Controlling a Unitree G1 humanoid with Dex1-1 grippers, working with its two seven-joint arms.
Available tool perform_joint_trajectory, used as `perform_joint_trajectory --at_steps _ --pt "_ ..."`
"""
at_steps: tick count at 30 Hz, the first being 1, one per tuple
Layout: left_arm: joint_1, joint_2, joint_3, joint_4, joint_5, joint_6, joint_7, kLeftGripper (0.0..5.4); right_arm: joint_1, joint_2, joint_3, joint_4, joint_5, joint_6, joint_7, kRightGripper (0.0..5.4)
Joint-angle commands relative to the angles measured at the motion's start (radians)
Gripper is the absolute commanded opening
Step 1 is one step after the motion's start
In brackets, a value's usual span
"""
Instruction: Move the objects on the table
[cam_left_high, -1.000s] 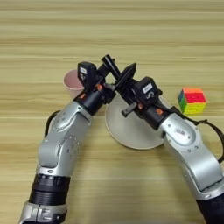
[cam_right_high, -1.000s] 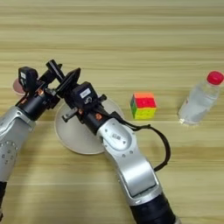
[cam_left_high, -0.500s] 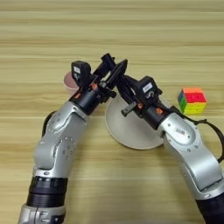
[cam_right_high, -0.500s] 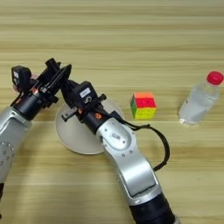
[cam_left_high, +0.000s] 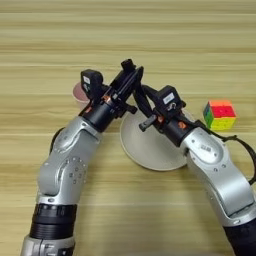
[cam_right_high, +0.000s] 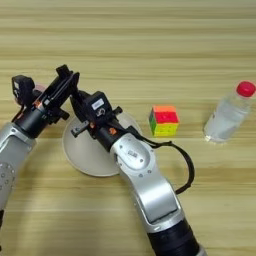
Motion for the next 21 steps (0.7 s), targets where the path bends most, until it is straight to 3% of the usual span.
perform_joint_trajectory --at_steps 1,16,21 --pt "-0.007 0.012 0.012 0.008 0.004 0.015 0.015 1.01 -0.02 0.007 0.004 -0.026 -0.005 0.012 -0.004 0.93" --pt "-0.01 0.018 0.022 0.027 0.009 0.005 0.007 0.99 -0.018 0.009 0.001 -0.012 -0.005 0.003 -0.006 0.93" --pt "-0.026 0.031 0.069 0.039 -0.004 -0.001 0.019 0.99 -0.01 0.005 0.012 0.001 -0.01 0.004 -0.002 0.93"
